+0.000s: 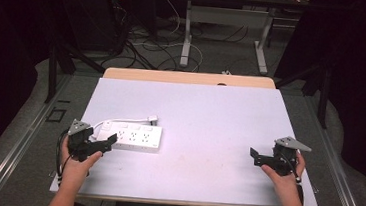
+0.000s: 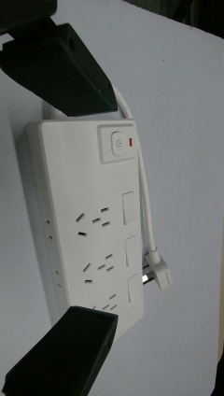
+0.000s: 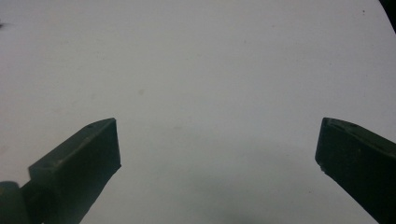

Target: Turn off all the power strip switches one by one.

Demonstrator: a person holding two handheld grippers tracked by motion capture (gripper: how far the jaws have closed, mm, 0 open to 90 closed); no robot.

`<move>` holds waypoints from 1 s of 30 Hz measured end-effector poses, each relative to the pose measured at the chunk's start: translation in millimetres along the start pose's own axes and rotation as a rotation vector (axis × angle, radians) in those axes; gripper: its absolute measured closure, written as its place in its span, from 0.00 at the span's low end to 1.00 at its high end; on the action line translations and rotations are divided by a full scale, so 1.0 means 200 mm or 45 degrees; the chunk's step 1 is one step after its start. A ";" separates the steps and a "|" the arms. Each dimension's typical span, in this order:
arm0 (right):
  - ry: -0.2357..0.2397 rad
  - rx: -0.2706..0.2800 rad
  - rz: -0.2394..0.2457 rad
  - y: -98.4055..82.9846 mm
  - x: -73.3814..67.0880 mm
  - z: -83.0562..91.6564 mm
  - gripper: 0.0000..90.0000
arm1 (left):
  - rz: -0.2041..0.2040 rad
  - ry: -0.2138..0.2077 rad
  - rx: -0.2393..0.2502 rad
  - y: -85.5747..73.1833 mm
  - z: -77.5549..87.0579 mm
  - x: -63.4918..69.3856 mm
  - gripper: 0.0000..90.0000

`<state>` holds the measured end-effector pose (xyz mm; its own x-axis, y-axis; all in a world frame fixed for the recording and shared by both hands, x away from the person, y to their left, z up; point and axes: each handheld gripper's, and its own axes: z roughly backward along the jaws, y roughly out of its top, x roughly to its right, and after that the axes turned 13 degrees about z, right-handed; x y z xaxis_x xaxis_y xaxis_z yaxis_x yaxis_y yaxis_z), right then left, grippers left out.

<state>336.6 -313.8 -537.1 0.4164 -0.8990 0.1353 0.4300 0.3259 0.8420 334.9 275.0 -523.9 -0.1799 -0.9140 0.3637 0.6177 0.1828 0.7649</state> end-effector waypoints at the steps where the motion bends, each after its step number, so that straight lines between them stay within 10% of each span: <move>1: -0.008 0.003 -0.002 0.00 0.00 0.00 0.00 | 0.012 -0.004 0.002 0.01 -0.01 0.00 0.02; 30: -0.021 0.000 -0.018 -0.01 -0.02 0.00 0.00 | 0.038 0.107 0.145 0.26 -0.03 0.05 0.43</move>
<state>334.0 -310.6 -538.3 0.3970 -0.9083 0.1319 0.4355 0.3129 0.8440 370.0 274.1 -482.9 -0.0950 -0.9337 0.3452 0.5301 0.2461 0.8114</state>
